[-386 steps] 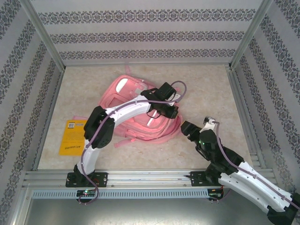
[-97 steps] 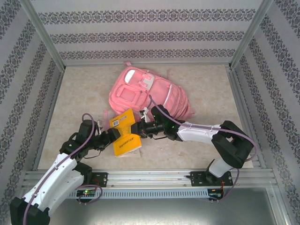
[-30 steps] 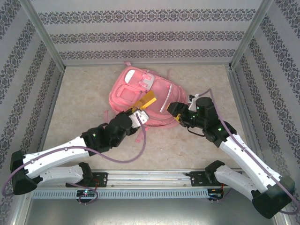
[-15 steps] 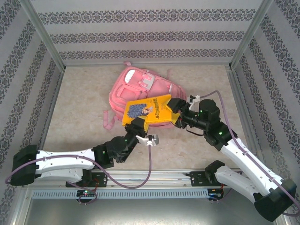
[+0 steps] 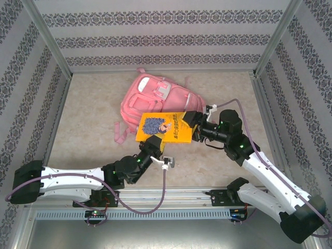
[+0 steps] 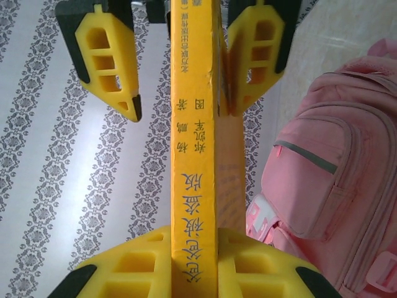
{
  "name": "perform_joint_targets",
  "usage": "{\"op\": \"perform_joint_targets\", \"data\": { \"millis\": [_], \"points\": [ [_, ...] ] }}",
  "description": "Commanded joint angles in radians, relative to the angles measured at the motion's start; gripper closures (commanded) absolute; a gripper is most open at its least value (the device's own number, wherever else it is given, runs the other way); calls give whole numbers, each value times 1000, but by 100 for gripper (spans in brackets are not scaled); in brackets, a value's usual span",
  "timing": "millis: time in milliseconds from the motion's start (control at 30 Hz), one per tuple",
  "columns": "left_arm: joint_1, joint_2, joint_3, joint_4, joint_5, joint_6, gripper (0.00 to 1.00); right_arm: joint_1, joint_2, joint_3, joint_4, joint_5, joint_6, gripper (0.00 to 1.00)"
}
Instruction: Pack the student bag
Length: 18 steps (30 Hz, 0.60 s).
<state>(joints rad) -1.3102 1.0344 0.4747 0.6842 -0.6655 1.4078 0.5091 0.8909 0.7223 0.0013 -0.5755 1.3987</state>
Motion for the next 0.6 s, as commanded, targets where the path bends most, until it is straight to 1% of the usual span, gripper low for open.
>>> {"op": "perform_joint_targets", "data": {
  "millis": [0, 100, 167, 267, 333, 367, 400, 433, 467, 500, 567],
  "points": [
    [-20, -34, -11, 27, 55, 41, 100, -9, 25, 41, 29, -117, -92, 36],
    [-21, -34, -15, 10, 68, 46, 100, -7, 44, 38, 13, -147, -130, 43],
    [-22, -32, -18, -6, 76, 45, 100, -2, 43, 24, 7, -136, -143, 50],
    [-22, -15, -17, -28, 75, 38, 100, 1, 49, 19, -24, -123, -180, 73],
    [-22, -2, -5, -42, 61, 3, 100, -11, 43, 6, -43, -102, -202, 86],
    [-23, 2, 2, -68, 55, -26, 91, -25, 32, -2, -61, -89, -221, 92],
    [-23, 0, 12, -104, 51, -65, 75, -44, 21, -7, -90, -72, -247, 96],
    [-22, -4, 27, -147, 49, -110, 61, -61, 9, -13, -113, -59, -269, 97],
    [-22, -9, 48, -197, 44, -175, 42, -82, -9, -25, -125, -47, -295, 98],
    [-21, -15, 80, -264, 41, -251, 32, -98, -26, -36, -134, -38, -319, 98],
    [-21, -33, 160, -459, 63, -449, 29, -140, -60, -66, -127, -37, -345, 99]
  ]
}}
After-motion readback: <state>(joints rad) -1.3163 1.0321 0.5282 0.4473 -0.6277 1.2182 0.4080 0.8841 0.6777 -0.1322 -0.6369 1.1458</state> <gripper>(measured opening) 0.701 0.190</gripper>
